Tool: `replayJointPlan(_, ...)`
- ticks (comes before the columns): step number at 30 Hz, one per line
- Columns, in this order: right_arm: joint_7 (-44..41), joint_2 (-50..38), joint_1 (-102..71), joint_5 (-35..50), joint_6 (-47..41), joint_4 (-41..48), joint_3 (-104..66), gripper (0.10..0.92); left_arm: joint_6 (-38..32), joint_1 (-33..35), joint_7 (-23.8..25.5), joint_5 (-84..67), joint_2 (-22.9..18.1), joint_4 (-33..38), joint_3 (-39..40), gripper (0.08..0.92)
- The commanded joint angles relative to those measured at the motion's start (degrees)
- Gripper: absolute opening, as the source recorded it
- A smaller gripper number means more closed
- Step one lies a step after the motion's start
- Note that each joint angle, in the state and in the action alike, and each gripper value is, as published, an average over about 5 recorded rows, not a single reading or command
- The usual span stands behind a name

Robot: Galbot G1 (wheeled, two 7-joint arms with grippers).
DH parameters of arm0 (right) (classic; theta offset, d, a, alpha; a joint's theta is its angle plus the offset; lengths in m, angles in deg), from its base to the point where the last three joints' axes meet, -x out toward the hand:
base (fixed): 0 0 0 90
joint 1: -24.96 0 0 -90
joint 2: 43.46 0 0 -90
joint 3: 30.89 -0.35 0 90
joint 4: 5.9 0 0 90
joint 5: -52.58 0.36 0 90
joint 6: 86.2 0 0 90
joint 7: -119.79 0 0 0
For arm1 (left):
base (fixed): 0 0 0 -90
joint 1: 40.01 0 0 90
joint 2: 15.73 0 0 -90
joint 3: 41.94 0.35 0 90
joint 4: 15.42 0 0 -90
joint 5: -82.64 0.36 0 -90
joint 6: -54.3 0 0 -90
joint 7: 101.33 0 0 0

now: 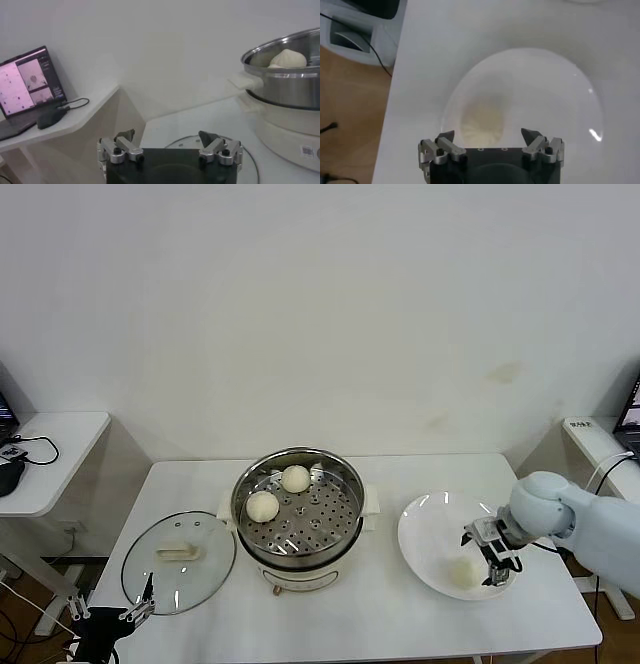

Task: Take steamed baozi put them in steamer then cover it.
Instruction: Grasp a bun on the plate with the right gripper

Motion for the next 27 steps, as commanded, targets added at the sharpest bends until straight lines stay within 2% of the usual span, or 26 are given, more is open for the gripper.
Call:
replayJointPlan(1, 0.85, 1.33, -6.87, -2.06, 0.28, 3.12, -4.31, 0.823, -0.03, -0.07, 0.04, 0.00, -0.08, -0.21, -0.21, 0.823)
replayJointPlan(12, 2.16, 3.83, -8.15, -2.38, -0.43, 6.79, -5.75, 0.808, -0.04, -0.13, 0.05, 0.03, -0.28, -0.51, -0.34, 0.823)
replayJointPlan(27, 1.57, 5.09, -7.82, -1.73, -1.12, 7.61, -5.83, 0.628, 0.01, -0.18, 0.09, 0.25, -0.42, -0.06, -0.08, 0.823)
